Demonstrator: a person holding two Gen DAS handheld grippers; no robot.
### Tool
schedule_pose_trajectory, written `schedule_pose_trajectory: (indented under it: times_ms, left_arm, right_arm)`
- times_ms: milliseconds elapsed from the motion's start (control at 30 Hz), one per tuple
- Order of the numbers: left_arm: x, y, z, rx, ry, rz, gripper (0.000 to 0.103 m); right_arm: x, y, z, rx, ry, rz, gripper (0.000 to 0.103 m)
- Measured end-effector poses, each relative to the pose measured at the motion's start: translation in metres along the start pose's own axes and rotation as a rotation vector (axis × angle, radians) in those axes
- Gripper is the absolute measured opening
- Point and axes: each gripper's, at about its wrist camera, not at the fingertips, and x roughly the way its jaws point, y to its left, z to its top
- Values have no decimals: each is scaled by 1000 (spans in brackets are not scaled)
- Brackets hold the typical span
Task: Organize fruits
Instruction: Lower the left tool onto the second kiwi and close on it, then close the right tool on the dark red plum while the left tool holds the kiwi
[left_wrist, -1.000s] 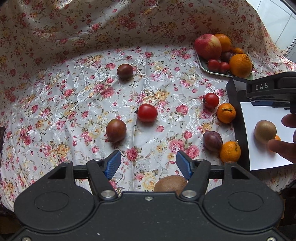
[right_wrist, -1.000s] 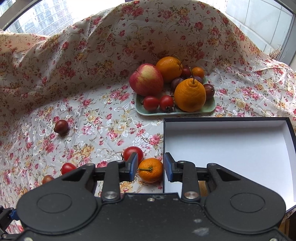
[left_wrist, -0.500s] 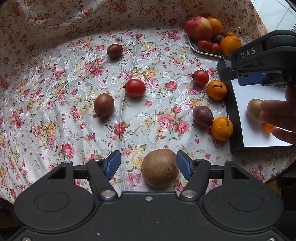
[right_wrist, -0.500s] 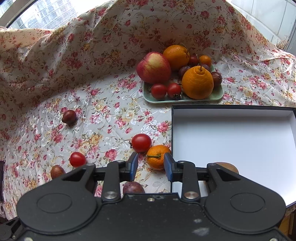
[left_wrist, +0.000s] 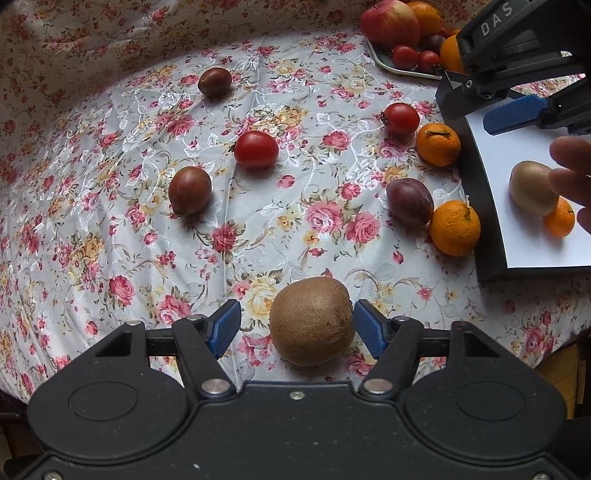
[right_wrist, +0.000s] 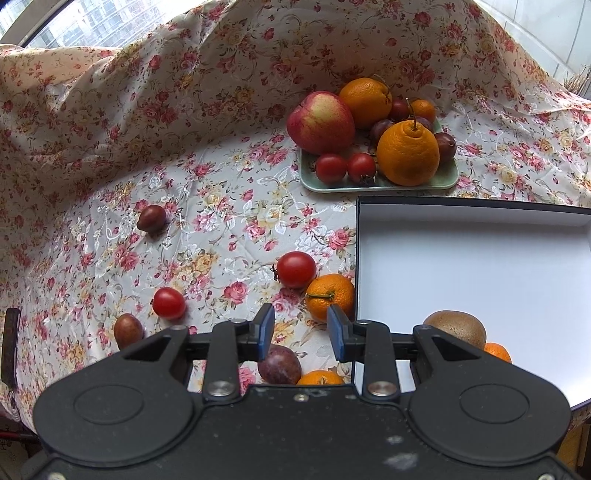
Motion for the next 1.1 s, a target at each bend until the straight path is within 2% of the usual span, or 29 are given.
schedule_pose_trajectory:
  times_ms: [200, 300, 367, 600, 1000, 1100]
  left_arm:
    - [18, -4, 1, -8, 18, 27, 70]
    - [27, -1, 1, -31, 52, -12, 64]
    - [26, 1, 2, -45, 33, -31, 60]
    - [27, 15, 13, -108, 27, -81, 60]
    - [31, 64, 31, -241, 25, 46, 59]
    - [34, 74, 32, -264, 33, 46, 59]
  right_arm:
    - [7, -15, 6, 111, 17, 7, 33]
    - [7, -17, 8, 124, 12, 3, 33]
    - [7, -17, 9, 131, 8, 8, 33]
    - [11, -13, 10, 124, 19, 6, 33]
    - [25, 13, 0, 31, 88, 33, 33]
    - [32, 23, -5, -14, 124, 32, 33]
